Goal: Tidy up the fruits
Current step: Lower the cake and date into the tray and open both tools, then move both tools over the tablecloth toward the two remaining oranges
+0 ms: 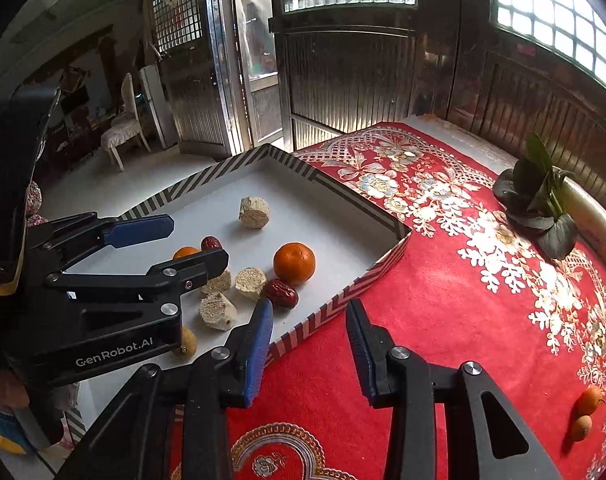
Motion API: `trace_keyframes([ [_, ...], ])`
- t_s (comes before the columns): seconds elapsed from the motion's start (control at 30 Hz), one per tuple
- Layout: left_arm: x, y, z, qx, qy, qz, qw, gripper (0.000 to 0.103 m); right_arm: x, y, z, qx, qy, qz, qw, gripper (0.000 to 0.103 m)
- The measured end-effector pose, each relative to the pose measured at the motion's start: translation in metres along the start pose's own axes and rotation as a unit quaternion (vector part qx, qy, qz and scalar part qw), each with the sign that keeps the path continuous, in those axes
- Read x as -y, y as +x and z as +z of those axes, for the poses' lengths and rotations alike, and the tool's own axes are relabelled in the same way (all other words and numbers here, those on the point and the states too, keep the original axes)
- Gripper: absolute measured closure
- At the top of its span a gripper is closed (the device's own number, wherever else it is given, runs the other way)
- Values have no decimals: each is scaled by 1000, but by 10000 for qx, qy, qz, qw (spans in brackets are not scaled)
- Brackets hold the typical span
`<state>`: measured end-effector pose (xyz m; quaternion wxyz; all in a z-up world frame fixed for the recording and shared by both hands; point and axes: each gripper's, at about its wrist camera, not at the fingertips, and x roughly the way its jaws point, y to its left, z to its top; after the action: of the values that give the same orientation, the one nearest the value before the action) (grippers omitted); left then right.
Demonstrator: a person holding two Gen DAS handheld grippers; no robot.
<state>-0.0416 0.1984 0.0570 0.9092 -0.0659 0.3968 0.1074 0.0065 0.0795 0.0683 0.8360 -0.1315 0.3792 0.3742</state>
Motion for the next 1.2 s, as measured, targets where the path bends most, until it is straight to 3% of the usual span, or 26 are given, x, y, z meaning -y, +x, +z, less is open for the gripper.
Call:
trace_keyframes([
  [0.6, 139, -5, -10, -42, 887, -1006, 9910, 41, 106, -73, -96, -69, 1242, -923, 9879, 65],
  [0.93, 189, 4, -12, -141, 1167, -1139, 9865, 41, 157, -96, -133, -145, 1669, -1297, 9773, 65],
  [1.2, 214, 15, -12, -321, 1280, -1276, 9830, 41, 205, -90, -140, -115, 1997, -1501, 9682, 65],
])
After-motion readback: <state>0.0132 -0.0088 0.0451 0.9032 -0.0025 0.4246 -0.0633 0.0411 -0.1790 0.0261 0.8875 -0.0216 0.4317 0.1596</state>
